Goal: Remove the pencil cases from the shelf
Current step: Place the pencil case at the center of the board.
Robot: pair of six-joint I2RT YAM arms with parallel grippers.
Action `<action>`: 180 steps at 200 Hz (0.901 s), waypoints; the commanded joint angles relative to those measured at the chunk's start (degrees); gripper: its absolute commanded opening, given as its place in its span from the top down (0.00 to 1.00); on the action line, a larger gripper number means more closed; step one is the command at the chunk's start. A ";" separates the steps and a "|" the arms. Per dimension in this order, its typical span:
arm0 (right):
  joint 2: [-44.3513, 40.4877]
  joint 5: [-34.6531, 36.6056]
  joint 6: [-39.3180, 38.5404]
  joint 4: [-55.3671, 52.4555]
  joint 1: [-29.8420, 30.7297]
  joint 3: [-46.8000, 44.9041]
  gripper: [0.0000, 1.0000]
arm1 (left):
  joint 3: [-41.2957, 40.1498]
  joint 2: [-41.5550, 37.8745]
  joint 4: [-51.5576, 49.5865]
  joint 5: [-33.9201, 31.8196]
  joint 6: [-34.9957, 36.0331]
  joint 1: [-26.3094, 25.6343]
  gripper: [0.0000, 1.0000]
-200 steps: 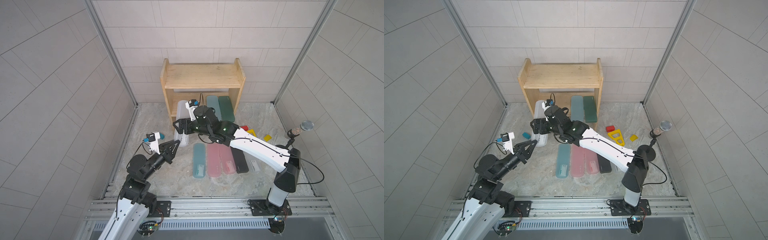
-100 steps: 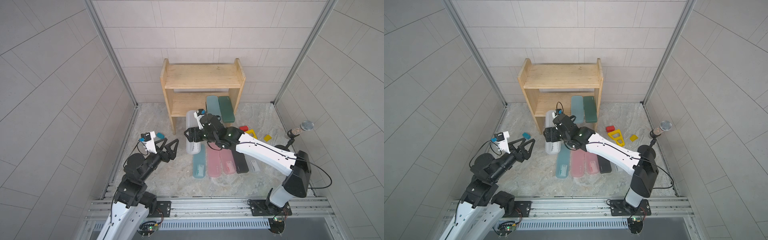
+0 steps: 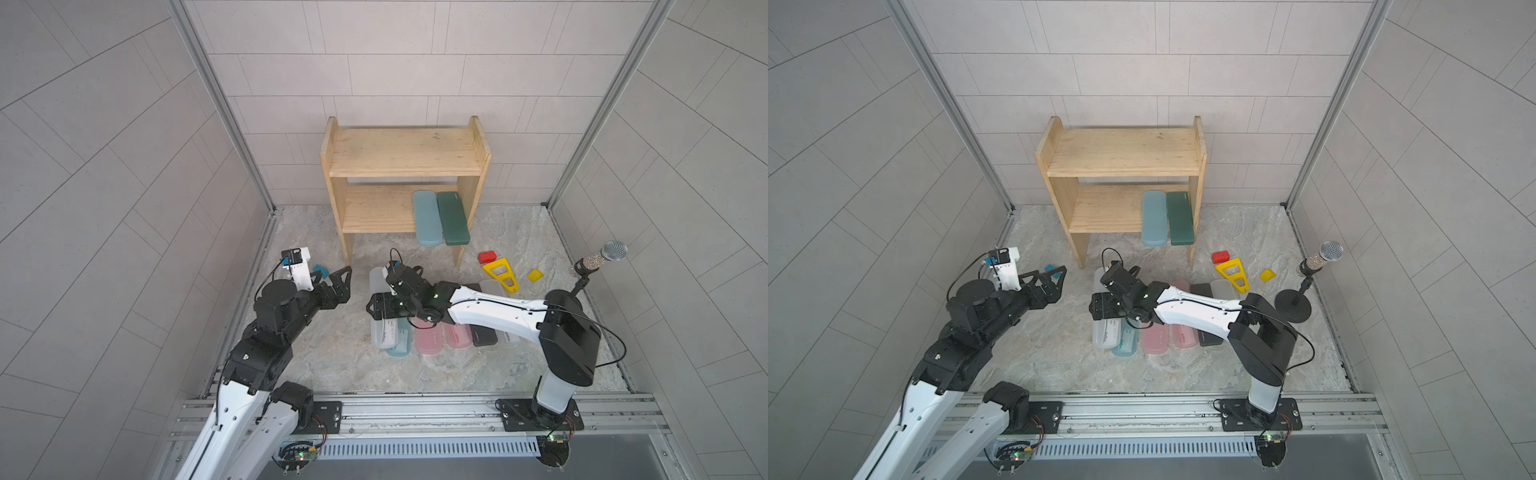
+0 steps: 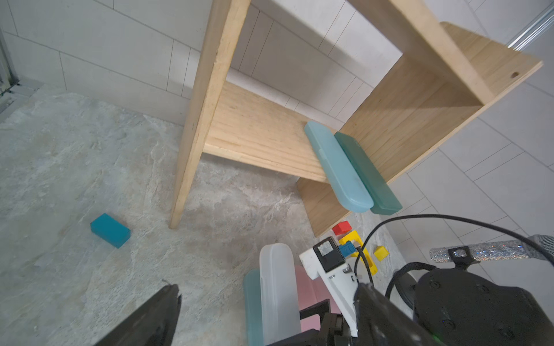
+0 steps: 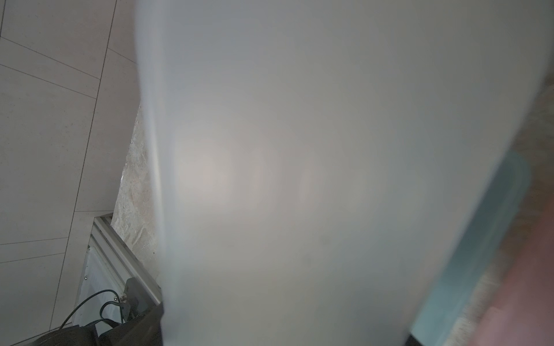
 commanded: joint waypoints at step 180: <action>7.27 5.75 -1.77 -1.94 1.91 7.70 0.05 | 3.10 0.99 -7.20 2.10 -0.20 3.06 0.00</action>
